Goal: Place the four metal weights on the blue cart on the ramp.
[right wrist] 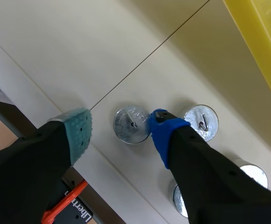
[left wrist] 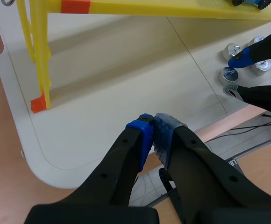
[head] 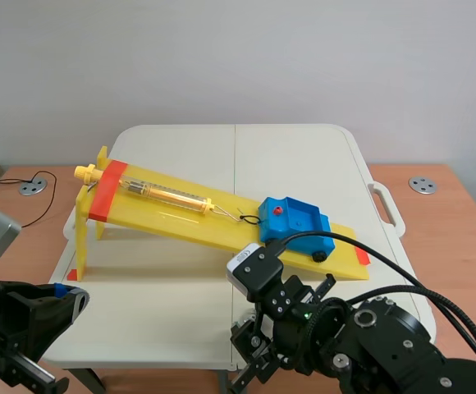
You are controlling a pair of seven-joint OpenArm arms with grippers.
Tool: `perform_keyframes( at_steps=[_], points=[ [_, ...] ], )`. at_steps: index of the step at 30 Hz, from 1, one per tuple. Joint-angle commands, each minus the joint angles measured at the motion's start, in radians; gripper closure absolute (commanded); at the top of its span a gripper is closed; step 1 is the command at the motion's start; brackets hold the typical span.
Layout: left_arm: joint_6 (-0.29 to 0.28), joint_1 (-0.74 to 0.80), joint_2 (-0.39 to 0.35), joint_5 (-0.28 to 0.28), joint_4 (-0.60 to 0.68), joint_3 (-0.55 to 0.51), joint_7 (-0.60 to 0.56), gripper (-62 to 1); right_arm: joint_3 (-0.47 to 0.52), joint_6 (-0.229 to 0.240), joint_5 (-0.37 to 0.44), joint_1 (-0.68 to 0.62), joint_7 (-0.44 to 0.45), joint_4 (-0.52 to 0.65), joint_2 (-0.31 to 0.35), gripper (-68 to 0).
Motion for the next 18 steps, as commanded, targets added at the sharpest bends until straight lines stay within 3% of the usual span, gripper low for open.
perform_keyframes(
  at_steps=[1,11,18],
  points=[
    [-0.024,-0.019,0.003,-0.066,0.051,-0.014,-0.103,-2.9,-0.019,-0.010,0.018,0.078,0.125,0.046,-0.027,-23.6],
    [-0.024,-0.019,0.003,-0.066,0.051,-0.014,-0.103,-2.9,-0.019,-0.019,0.018,0.078,0.111,0.008,-0.025,-5.5],
    [-0.024,-0.019,0.003,-0.066,0.051,-0.014,-0.103,-2.9,-0.019,-0.019,0.018,0.078,0.111,-0.003,-0.025,-0.7]
  ],
)
